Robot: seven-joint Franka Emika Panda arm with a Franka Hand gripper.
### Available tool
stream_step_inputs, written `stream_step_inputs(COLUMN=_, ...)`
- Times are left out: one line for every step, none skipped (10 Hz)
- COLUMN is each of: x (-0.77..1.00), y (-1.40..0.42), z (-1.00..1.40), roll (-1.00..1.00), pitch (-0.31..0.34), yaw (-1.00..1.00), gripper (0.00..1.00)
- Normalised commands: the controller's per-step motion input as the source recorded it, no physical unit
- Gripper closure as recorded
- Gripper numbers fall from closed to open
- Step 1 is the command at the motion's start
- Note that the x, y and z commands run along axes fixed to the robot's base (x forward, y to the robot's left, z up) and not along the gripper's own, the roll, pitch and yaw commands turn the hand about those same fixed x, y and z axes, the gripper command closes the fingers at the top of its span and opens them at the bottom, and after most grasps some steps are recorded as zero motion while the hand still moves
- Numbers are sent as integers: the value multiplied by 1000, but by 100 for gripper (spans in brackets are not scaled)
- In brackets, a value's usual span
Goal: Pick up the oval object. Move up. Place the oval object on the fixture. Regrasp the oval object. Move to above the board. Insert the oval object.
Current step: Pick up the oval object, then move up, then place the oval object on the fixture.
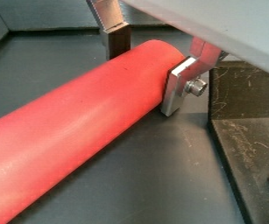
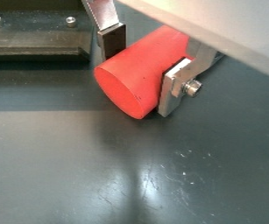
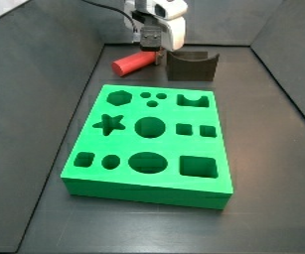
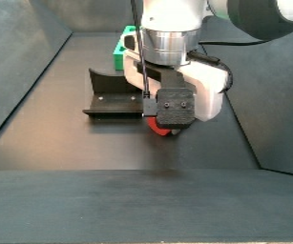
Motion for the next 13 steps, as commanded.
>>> stream_step_inputs(x=0, y=0, z=0, roll=0, pitch=0, yaw=0, gripper=100)
stream_step_inputs(x=0, y=0, z=833, roll=0, pitch=0, yaw=0, gripper=100)
stream_step_inputs(x=45, y=3, z=827, roll=6, pitch=-15, yaw=8, gripper=100)
stream_step_inputs(x=21, y=7, z=673, roll=14, pitch=22, yaw=2, gripper=100)
stream_step_inputs(x=4, y=3, z=521, roll=25, pitch=40, yaw=-7, gripper=100)
stream_step_inputs(x=-2, y=1, z=417, roll=34, pitch=42, yaw=-10, gripper=100)
stream_step_inputs(x=0, y=0, z=1000, roll=0, pitch=0, yaw=0, gripper=100)
stream_step_inputs(x=-3, y=-1, z=1000, roll=10, pitch=10, yaw=-5, gripper=100)
stream_step_inputs(x=-11, y=-1, z=1000, roll=17, pitch=26, yaw=-11, gripper=100)
stream_step_inputs(x=-14, y=1, z=1000, roll=31, pitch=30, yaw=-20, gripper=100)
stream_step_inputs(x=-21, y=1, z=1000, roll=50, pitch=38, yaw=-26, gripper=100)
stream_step_inputs(x=-24, y=1, z=1000, roll=63, pitch=41, yaw=-26, gripper=100)
stream_step_inputs(x=-28, y=0, z=1000, roll=73, pitch=46, yaw=-20, gripper=100)
